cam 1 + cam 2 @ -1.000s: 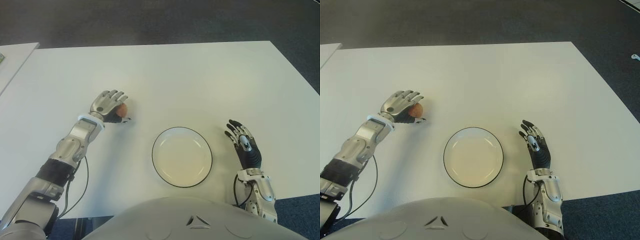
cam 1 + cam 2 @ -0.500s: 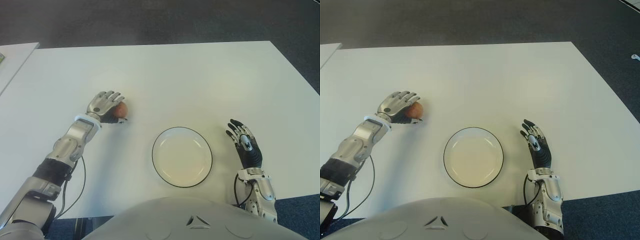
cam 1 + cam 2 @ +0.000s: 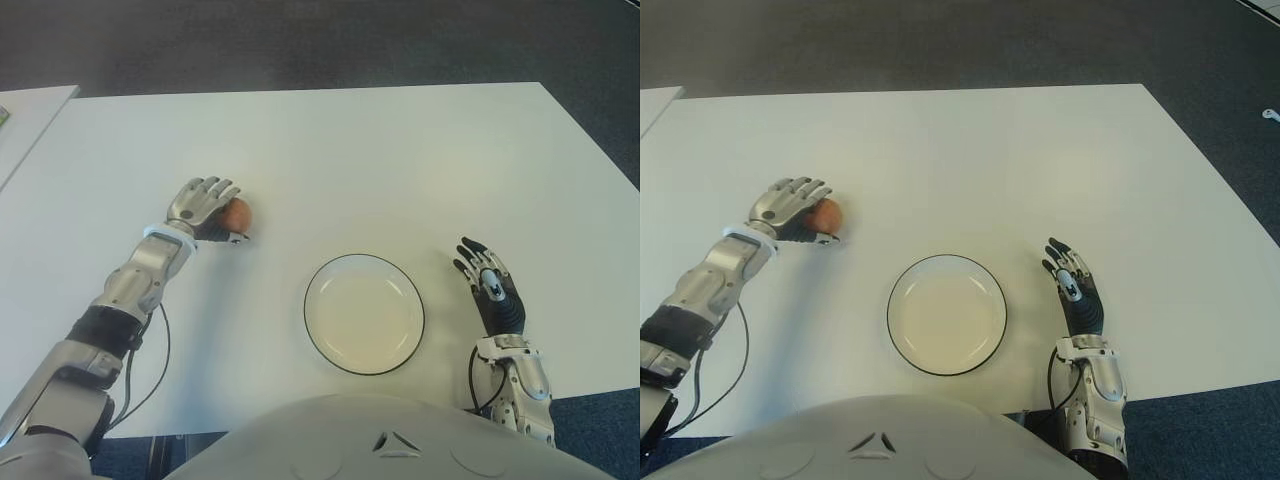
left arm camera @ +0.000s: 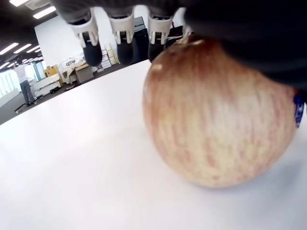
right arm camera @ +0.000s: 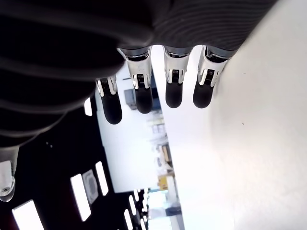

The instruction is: Put the apples into the plate.

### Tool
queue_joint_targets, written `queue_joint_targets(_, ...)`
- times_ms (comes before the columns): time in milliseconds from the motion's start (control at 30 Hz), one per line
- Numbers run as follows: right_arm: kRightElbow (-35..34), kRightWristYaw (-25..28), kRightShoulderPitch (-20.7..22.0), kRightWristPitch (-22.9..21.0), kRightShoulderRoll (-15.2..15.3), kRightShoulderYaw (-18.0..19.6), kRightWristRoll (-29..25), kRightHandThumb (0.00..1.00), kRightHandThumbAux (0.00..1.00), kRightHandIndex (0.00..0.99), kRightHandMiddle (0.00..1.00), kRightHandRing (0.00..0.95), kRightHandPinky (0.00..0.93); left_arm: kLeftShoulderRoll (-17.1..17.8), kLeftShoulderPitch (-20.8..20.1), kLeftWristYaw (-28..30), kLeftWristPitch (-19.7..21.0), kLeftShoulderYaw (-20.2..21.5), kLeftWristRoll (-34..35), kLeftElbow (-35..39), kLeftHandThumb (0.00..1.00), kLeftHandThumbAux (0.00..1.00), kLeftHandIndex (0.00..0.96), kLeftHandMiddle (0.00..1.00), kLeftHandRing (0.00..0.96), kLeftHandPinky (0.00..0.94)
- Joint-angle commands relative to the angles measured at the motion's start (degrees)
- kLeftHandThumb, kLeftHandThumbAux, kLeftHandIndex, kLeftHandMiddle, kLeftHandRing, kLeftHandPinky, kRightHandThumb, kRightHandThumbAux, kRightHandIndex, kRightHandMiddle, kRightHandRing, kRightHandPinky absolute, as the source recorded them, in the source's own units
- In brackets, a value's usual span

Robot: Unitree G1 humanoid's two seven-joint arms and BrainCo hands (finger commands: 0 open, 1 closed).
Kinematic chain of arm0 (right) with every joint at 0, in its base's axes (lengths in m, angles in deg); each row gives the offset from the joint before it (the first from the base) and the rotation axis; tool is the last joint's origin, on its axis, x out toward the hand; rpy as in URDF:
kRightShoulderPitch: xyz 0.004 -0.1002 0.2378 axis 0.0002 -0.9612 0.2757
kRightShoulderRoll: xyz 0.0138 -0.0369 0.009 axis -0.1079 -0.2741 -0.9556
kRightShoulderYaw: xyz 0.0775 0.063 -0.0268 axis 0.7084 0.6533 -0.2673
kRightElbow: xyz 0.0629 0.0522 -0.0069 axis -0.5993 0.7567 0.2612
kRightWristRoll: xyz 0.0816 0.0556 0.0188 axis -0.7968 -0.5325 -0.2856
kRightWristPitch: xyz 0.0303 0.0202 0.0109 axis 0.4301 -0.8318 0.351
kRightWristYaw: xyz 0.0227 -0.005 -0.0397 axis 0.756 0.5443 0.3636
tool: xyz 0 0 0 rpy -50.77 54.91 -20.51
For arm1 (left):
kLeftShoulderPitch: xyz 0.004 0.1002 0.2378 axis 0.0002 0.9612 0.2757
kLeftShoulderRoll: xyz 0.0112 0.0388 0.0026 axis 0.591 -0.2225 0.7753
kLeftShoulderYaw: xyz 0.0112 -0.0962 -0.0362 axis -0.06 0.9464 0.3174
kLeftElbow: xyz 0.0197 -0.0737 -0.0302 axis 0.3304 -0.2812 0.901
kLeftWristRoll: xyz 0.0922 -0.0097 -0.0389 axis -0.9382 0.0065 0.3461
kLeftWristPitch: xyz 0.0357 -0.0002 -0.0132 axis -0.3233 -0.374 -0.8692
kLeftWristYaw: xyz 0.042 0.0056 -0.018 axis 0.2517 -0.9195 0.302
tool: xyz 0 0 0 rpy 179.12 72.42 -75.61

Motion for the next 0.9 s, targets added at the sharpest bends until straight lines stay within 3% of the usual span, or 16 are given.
queue_joint_targets(33, 2.2, -0.3, -0.4, -0.7, -0.1, 0.1, 0.0, 0.268, 0.468, 0.189, 0.147, 0.091, 0.105, -0.1, -0.5, -1.3, 0.0, -1.4, 0.3, -2.5, 0.254, 0.32, 0.005, 0.0, 0.0, 0.035)
queue_joint_targets(500, 2.7, 0.2, -0.2, -0.1, 0.3, 0.9, -0.3, 0.265, 0.463, 0.188, 0.157, 0.109, 0.127, -1.4, -2.7, -4.4, 0.2, -2.9, 3.3, -9.5, 0.251, 0.34, 0.014, 0.0, 0.0, 0.049)
queue_joint_targets(900, 3.0, 1.1, -0.6, 0.6, 0.7, 1.3, -0.8, 0.268, 0.479, 0.179, 0.16, 0.114, 0.132, -3.4, -2.7, -5.4, 0.9, -3.7, 5.6, -10.3, 0.25, 0.361, 0.022, 0.0, 0.0, 0.077)
